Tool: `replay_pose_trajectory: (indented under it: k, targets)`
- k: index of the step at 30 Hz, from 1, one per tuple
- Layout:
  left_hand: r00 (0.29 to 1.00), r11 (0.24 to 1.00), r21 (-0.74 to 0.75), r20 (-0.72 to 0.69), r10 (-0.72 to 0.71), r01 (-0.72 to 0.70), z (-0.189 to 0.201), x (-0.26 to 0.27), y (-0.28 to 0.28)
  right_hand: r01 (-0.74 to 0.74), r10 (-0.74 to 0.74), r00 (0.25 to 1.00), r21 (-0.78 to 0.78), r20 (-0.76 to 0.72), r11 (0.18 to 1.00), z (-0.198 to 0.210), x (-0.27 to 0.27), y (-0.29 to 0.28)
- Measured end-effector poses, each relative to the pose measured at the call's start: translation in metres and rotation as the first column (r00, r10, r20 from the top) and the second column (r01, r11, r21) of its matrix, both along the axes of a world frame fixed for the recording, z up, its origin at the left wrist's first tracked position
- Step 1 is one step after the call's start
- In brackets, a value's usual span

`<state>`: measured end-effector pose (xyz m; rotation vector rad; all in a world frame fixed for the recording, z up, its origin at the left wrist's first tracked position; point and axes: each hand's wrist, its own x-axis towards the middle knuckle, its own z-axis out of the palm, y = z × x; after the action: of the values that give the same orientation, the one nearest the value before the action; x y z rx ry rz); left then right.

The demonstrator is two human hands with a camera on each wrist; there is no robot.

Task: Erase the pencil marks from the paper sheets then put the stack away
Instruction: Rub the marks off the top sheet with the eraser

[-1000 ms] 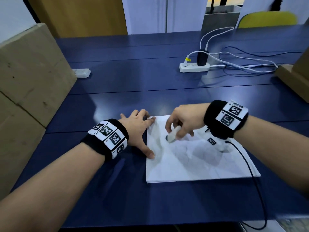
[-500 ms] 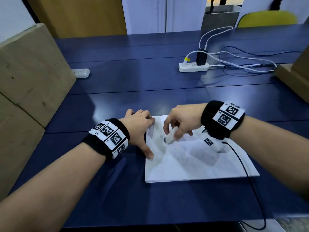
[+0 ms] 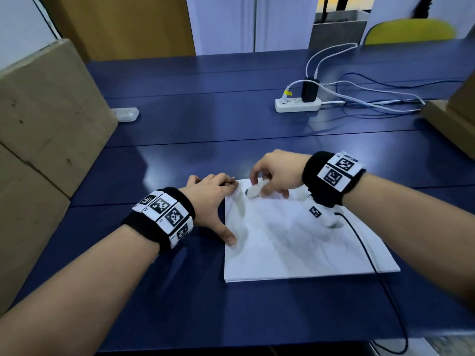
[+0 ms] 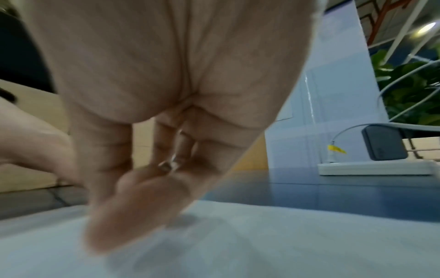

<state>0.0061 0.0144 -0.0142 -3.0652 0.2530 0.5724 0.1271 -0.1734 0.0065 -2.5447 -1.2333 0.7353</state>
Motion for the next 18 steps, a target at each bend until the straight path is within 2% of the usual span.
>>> replay_pose_trajectory:
  k: [2,4,9,11,15,18]
  targets:
    - [0.999,1.000,-0.014,-0.044,0.015,-0.015,-0.001,0.000,0.002,0.080,-0.086,0.993,0.074,0.079,0.994,-0.001,0.009,0.004]
    - [0.997,1.000,-0.021,-0.076,0.019,-0.021,-0.001,0.001,0.002,0.083,-0.090,0.992,0.084,0.083,0.993,-0.001,0.009,0.003]
    - [0.996,1.000,-0.010,-0.087,0.019,-0.020,0.000,0.002,0.001,-0.156,0.136,0.976,-0.111,-0.171,0.981,0.004,-0.018,-0.008]
    - [0.996,1.000,-0.007,-0.084,0.017,-0.017,0.000,0.003,0.000,-0.116,0.106,0.987,-0.081,-0.122,0.990,0.003,-0.014,-0.005]
    - [0.997,1.000,-0.019,-0.080,0.018,-0.020,0.000,0.004,0.001,0.091,-0.098,0.990,0.075,0.100,0.993,0.001,0.009,0.001]
    - [0.997,1.000,-0.021,-0.077,0.019,-0.021,-0.001,0.005,0.001,0.080,-0.086,0.993,0.070,0.081,0.994,0.000,0.004,-0.005]
